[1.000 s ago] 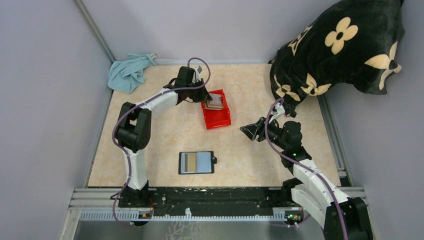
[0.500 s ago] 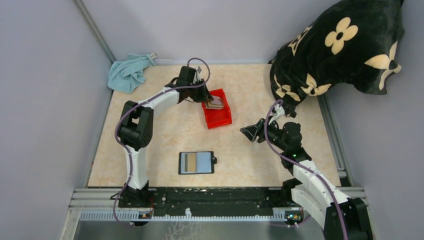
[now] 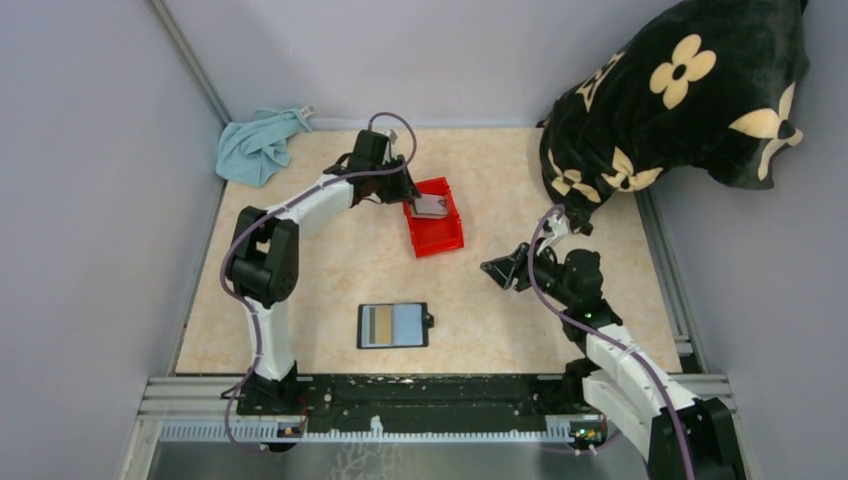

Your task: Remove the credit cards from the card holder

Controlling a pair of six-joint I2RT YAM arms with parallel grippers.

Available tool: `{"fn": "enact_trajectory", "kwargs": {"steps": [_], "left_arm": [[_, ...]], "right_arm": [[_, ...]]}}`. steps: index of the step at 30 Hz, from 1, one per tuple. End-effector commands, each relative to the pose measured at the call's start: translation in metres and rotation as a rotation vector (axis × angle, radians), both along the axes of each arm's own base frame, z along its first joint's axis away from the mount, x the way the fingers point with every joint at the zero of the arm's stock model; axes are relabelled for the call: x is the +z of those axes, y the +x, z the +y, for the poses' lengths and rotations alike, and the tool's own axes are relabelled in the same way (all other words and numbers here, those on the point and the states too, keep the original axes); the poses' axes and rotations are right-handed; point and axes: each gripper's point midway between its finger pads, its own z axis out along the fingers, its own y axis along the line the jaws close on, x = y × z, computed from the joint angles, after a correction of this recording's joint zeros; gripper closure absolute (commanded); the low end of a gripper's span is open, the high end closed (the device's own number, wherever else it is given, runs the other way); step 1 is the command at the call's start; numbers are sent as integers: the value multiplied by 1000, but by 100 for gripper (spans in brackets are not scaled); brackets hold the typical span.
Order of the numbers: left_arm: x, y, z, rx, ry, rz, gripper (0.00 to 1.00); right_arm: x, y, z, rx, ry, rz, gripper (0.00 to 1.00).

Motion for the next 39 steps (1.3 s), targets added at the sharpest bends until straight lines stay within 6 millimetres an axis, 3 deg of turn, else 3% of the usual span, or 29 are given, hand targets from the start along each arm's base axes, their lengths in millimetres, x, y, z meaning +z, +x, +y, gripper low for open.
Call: {"fn": "enact_trajectory", "kwargs": {"steps": [1,6,8,10,12,16,21,24,26,27,35,39], "left_arm": [[40,4,19,39,68,-101,62],[70,-10,21,21,41,-175,60],[85,-20,18,-8,33,-233,64],[93,-39,15,-38,34,-270,75],[97,-65,11,-85,8,-290,98],[78,-129,21,-140,-53,-253,100],[39,-182,71,-47,16,-223,100],[15,-207,98,10,73,-173,100],[2,-221,110,35,99,-130,100],[-3,-227,115,47,108,-109,100],[-40,-260,129,87,120,43,100],[-54,-270,126,89,79,75,100]], "right_arm": [[18,0,3,19,25,-77,49],[18,-1,5,33,46,-75,49],[18,-3,8,50,57,-72,49],[17,-5,10,62,56,-75,48],[13,-5,14,67,10,-75,48],[6,-22,47,120,-174,-112,47],[8,-46,90,230,-200,-125,49],[5,-60,116,286,-201,-129,68],[3,-69,136,328,-208,-123,95],[2,-73,146,349,-211,-119,100],[-12,-131,234,564,-177,-65,100],[-41,-154,250,640,-151,14,100]]}}
